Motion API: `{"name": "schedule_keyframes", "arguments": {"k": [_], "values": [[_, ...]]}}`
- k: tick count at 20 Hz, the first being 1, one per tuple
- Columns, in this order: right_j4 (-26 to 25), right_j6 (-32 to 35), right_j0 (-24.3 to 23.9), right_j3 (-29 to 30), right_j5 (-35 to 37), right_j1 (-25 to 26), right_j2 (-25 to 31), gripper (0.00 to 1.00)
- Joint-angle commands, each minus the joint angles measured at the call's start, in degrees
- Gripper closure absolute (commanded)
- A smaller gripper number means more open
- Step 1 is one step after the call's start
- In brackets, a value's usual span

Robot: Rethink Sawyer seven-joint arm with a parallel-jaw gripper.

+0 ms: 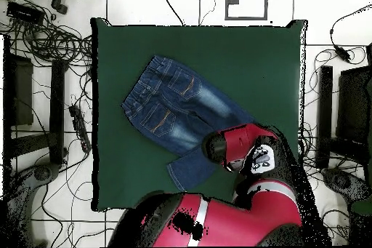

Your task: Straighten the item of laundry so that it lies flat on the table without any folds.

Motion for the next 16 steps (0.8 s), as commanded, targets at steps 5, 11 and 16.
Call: {"name": "schedule_keyframes", "arguments": {"k": [5, 11, 16], "values": [[-13.70, 0.02, -2.35, -8.30, 0.24, 10.21, -5.39, 0.00], [-12.21, 4.49, -7.36, -2.12, -13.95, 6.70, -2.01, 0.00], [-6.79, 2.09, -17.97, 10.45, -27.61, -1.70, 7.88, 0.00]]}}
